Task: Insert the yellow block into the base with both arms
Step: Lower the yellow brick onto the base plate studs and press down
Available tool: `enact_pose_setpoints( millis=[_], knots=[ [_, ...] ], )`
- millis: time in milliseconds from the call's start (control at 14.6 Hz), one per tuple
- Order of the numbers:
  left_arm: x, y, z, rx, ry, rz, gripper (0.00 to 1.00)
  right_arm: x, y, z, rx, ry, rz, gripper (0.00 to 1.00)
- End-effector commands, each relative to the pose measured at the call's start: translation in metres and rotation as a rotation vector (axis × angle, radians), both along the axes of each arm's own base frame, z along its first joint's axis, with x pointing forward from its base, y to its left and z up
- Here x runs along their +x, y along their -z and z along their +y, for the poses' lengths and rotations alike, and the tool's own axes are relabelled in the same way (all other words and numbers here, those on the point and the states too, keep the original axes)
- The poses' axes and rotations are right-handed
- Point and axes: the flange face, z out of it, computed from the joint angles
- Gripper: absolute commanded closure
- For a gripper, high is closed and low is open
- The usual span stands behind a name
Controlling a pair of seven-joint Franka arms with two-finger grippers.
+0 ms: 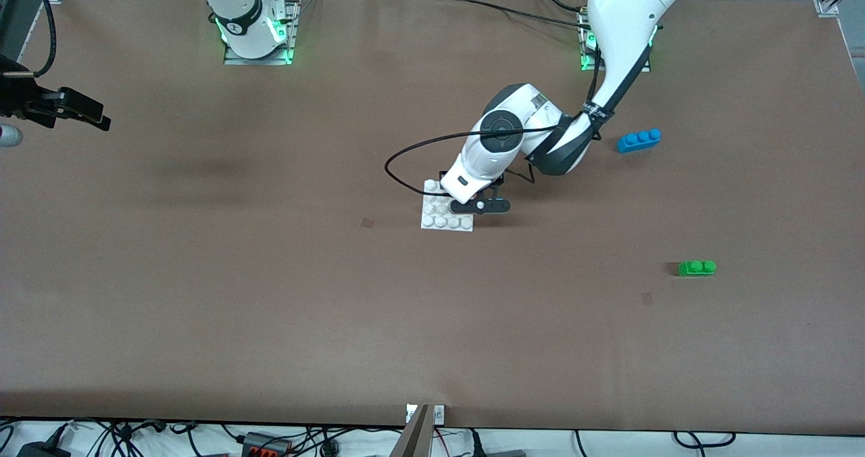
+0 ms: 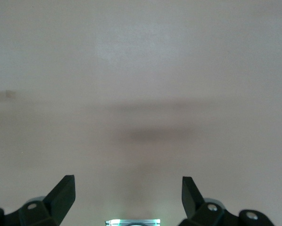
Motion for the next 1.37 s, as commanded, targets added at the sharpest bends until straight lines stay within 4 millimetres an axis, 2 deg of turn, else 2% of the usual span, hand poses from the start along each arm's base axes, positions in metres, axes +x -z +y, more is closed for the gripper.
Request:
enact_pose_setpoints(
  millis=[0,68,205,342,478,752,1299],
  knots=[
    [0.01,0.006,-0.006,0.031,0.023,-0.035,0.52,0.0,-0.007,0.005,0.016,0.007,0.002,0.0],
    [0.015,0.006,-0.008,0.024,0.018,-0.042,0.52,0.0,-0.007,0.005,0.016,0.007,0.002,0.0],
    [0.006,0.015,-0.02,0.034,0.009,-0.032,0.52,0.0,-0.007,0.006,0.016,0.005,0.0,0.0],
    [0.015,0.008,-0.024,0.022,0.005,-0.055,0.52,0.001,-0.008,0.01,0.015,-0.001,-0.006,0.0],
    [0.016,0.014,-0.025,0.024,0.008,-0.051,0.52,0.001,-0.008,0.011,0.015,-0.002,-0.003,0.0],
    [0.007,0.016,-0.034,0.024,0.034,-0.051,0.52,0.0,-0.007,0.01,0.015,-0.001,0.0,0.0],
    [-0.001,0.025,-0.038,0.031,0.049,-0.039,0.52,0.0,-0.007,0.011,0.016,-0.003,0.002,0.0]
  ],
)
